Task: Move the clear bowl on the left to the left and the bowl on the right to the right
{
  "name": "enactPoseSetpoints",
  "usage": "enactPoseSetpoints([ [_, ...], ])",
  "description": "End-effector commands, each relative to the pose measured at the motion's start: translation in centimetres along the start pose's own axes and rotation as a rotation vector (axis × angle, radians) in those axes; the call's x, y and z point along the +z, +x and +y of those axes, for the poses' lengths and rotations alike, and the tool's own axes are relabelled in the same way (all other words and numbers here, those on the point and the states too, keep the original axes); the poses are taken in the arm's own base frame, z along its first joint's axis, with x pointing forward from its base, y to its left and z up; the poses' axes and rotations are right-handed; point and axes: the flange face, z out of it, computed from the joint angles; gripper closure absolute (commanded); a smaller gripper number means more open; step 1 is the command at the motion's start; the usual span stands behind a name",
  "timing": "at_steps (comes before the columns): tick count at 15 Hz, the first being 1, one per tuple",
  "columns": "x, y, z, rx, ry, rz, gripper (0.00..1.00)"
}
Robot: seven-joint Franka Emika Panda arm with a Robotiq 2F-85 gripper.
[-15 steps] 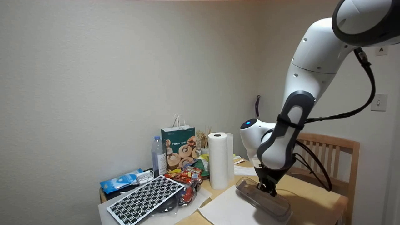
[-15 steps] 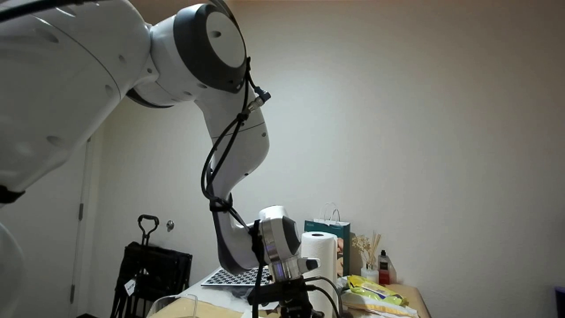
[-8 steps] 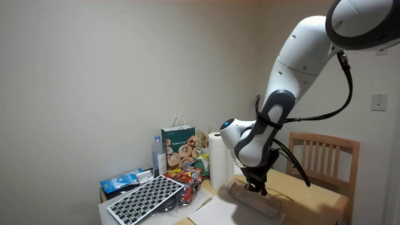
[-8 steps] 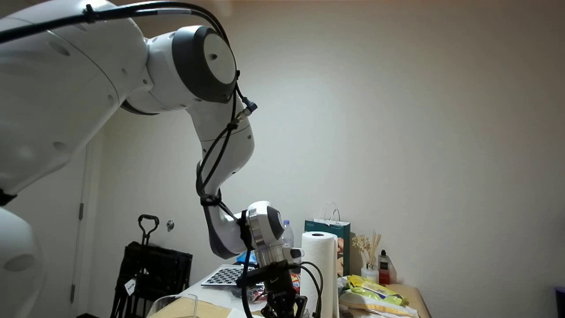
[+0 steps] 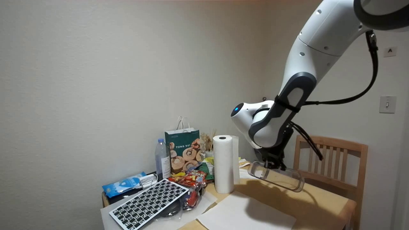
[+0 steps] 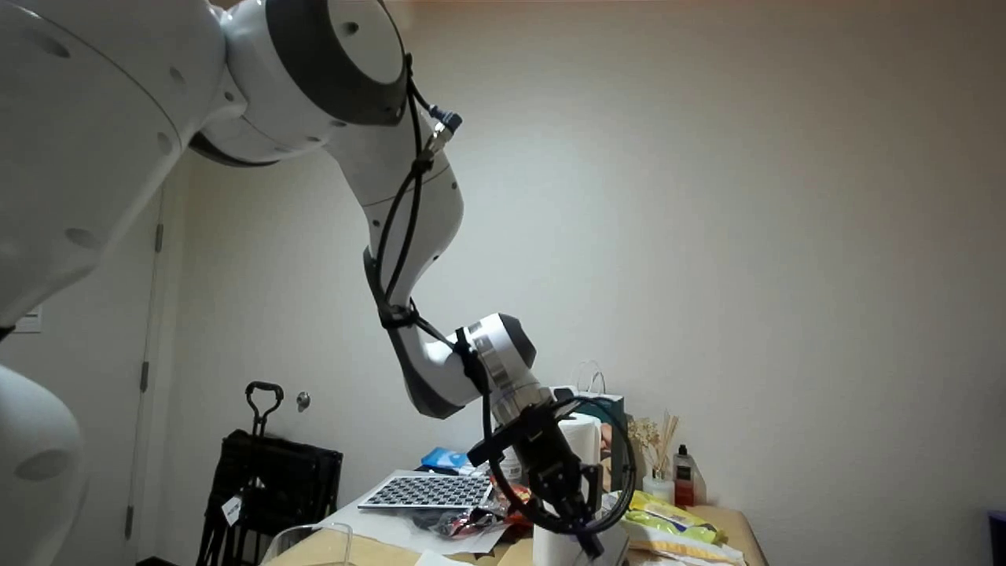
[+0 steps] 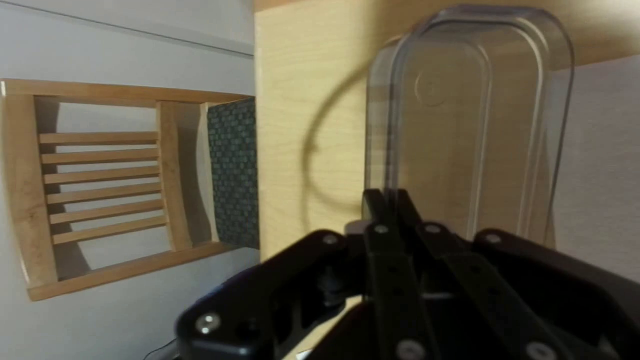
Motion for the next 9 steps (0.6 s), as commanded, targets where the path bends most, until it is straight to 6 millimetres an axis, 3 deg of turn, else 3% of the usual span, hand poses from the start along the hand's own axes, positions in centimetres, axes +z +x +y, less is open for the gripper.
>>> enactPoseSetpoints([
  [1,1.7,-2.6,3.9,0.024,-0.052,0.029,0.99],
  [5,7.2,-4.3,6.3,0.017,-0.066,0.042,0.99],
  [9,11.8,-5.1,5.9,0.006,0.003,0.104,0.99],
])
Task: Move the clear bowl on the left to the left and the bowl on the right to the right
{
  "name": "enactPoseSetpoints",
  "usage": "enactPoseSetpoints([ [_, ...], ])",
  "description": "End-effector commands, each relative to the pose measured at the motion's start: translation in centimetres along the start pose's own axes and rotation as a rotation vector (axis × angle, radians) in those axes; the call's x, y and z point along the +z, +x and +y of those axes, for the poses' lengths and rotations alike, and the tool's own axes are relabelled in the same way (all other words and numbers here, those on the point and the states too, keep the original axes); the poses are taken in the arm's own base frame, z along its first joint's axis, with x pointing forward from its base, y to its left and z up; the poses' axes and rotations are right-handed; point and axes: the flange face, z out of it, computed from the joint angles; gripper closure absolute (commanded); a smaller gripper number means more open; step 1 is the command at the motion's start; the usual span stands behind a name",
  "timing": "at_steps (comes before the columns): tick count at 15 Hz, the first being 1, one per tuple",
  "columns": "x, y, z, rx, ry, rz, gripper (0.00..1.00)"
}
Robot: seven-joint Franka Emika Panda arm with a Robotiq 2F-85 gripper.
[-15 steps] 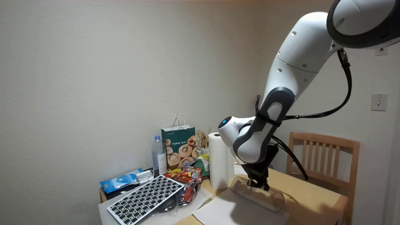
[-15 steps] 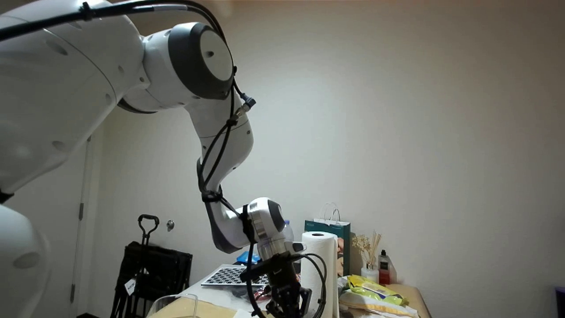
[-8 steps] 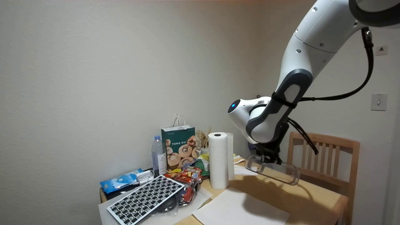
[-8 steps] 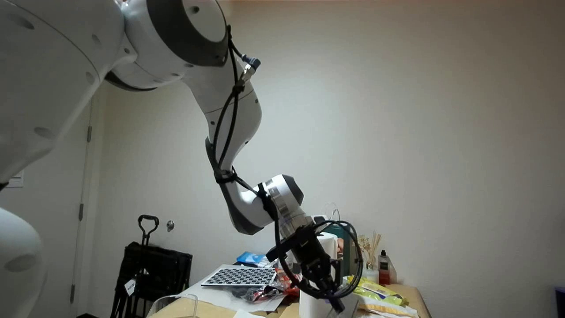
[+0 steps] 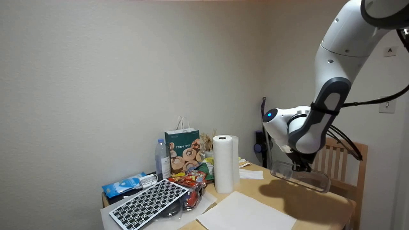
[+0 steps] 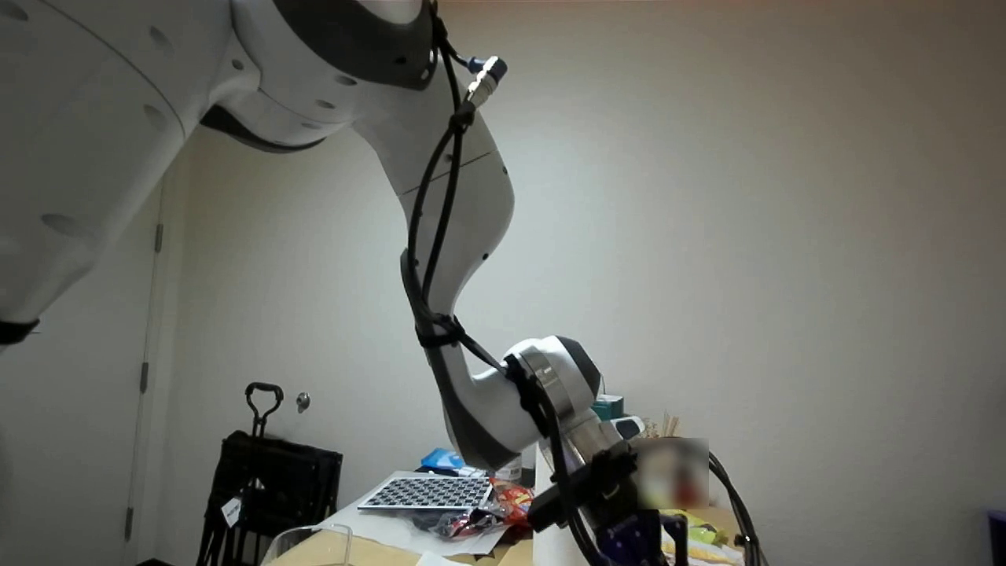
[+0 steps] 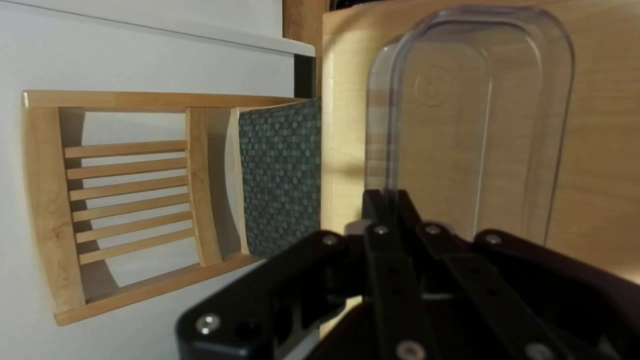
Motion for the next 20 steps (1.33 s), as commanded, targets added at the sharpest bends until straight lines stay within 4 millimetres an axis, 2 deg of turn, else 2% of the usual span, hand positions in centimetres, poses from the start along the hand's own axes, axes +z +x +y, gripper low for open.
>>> enactPoseSetpoints([
  [1,2.6,-0.6,-1.0,0.025,0.048,0.057,0.99],
  [2,1.8,-0.5,-0.4,0.009,0.037,0.027,0.99],
  [3,2.5,-0.6,-0.6,0.008,0.042,0.022,0.94],
  [7,2.3,-0.3,-0.8,0.004,0.041,0.026,0.94],
  [8,2.3,-0.2,-0.8,0.005,0.040,0.027,0.99],
  [10,2.8,0.5,-1.5,-0.037,0.076,0.102,0.99],
  [15,5.2,3.0,-2.6,-0.085,0.121,0.162,0.99],
  [20,9.0,3.8,-3.6,-0.113,0.146,0.102,0.99],
])
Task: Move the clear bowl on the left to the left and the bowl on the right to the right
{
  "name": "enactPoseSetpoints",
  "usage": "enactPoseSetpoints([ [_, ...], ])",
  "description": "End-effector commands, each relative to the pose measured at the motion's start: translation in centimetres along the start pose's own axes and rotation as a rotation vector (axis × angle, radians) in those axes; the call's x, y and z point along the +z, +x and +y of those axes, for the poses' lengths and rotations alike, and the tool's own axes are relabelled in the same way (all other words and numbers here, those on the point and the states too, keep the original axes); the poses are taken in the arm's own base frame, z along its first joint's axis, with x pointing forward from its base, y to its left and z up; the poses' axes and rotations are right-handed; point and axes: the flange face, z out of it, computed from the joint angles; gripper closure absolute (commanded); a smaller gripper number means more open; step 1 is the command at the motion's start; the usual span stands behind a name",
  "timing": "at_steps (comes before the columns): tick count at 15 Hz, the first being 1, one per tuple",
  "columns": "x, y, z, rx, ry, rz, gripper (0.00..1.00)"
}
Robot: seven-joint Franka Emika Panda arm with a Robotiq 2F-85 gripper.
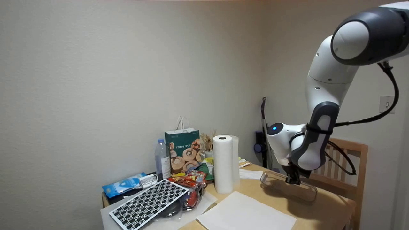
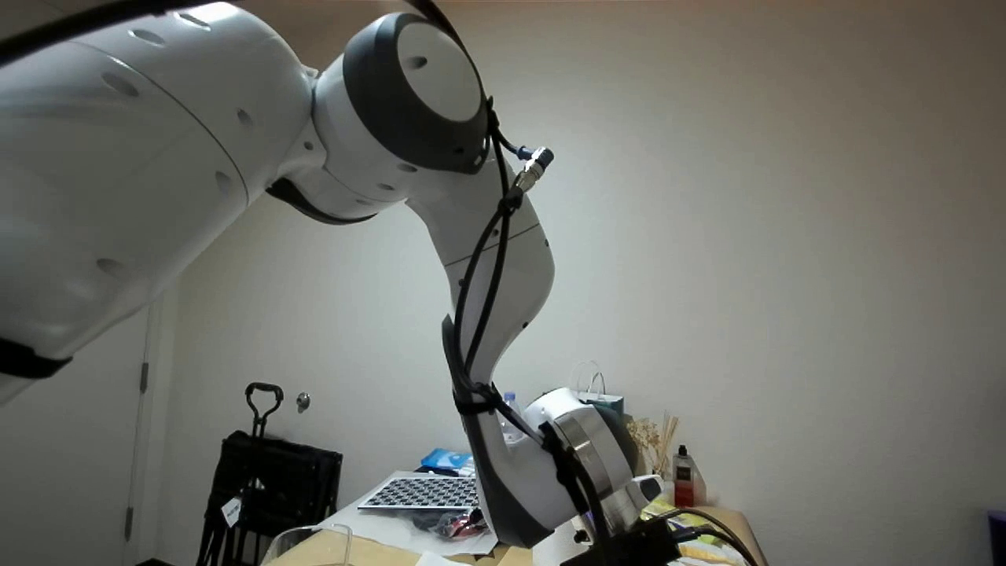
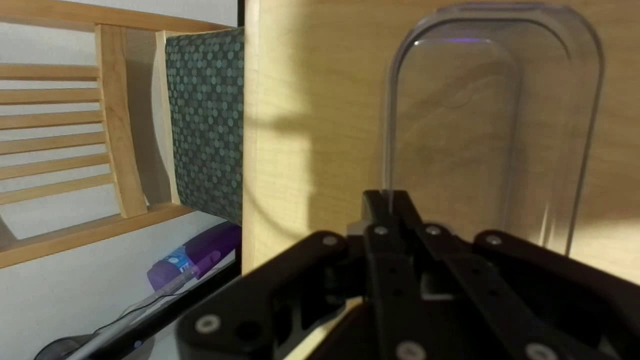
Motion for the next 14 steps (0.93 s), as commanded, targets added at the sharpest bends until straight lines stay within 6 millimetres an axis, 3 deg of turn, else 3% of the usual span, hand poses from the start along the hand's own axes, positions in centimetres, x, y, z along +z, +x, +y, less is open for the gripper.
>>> enactPoseSetpoints([
  [1,3.3,0.1,-0.3,-0.024,0.043,-0.045,0.99],
  [3,3.5,0.2,-0.1,-0.029,0.047,-0.058,0.99],
  [4,3.4,0.3,0.1,-0.032,0.042,-0.058,0.69],
  [6,3.2,0.5,0.8,-0.026,0.029,-0.059,0.66],
  [11,4.7,0.3,0.7,-0.018,0.016,-0.093,0.31],
  [14,2.5,1.0,1.9,-0.017,-0.043,-0.104,0.12],
])
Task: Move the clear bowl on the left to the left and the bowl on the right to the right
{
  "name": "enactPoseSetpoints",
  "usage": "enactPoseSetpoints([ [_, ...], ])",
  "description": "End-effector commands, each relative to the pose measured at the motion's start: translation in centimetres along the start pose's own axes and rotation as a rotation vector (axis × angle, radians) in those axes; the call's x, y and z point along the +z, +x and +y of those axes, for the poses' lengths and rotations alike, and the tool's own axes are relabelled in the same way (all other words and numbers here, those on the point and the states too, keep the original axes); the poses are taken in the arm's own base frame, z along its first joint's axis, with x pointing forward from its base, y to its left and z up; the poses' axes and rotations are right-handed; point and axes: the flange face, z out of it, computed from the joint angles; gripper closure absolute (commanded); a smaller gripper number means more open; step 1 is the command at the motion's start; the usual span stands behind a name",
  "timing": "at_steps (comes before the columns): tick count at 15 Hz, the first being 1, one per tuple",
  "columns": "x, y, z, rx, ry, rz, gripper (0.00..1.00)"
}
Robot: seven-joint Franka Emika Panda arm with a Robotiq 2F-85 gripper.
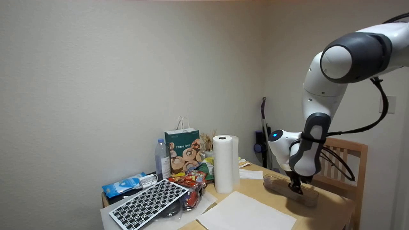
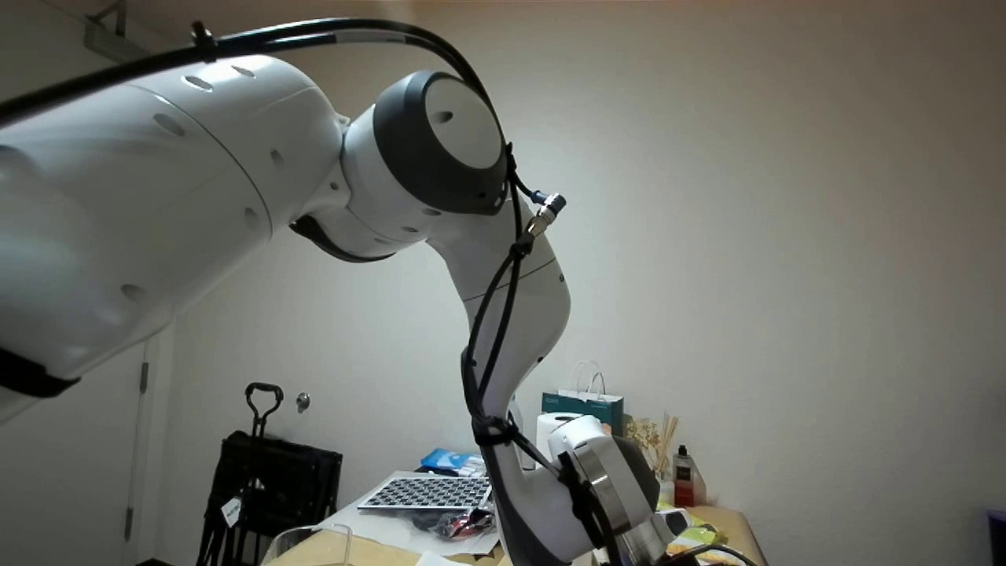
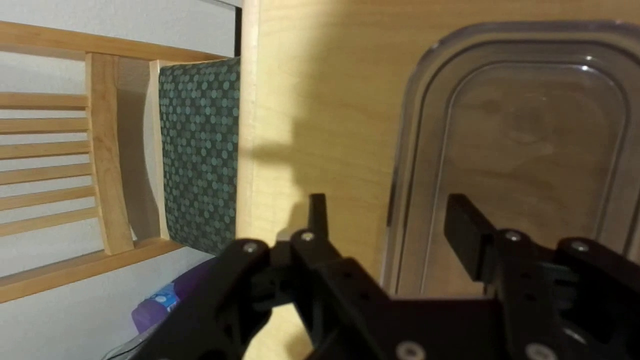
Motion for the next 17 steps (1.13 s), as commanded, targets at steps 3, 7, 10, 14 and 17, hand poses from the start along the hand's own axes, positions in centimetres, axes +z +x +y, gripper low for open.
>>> enactPoseSetpoints([
  [3,-6.6,1.3,3.5,0.025,-0.144,0.018,0.00],
  [7,-14.5,1.6,6.8,0.101,-0.266,0.051,0.00],
  [10,-19.5,0.7,8.6,0.171,-0.349,0.002,0.00],
  [14,-21.3,1.5,9.3,0.194,-0.374,-0.003,0.00],
  [17,-21.4,1.2,9.3,0.201,-0.374,-0.004,0.00],
])
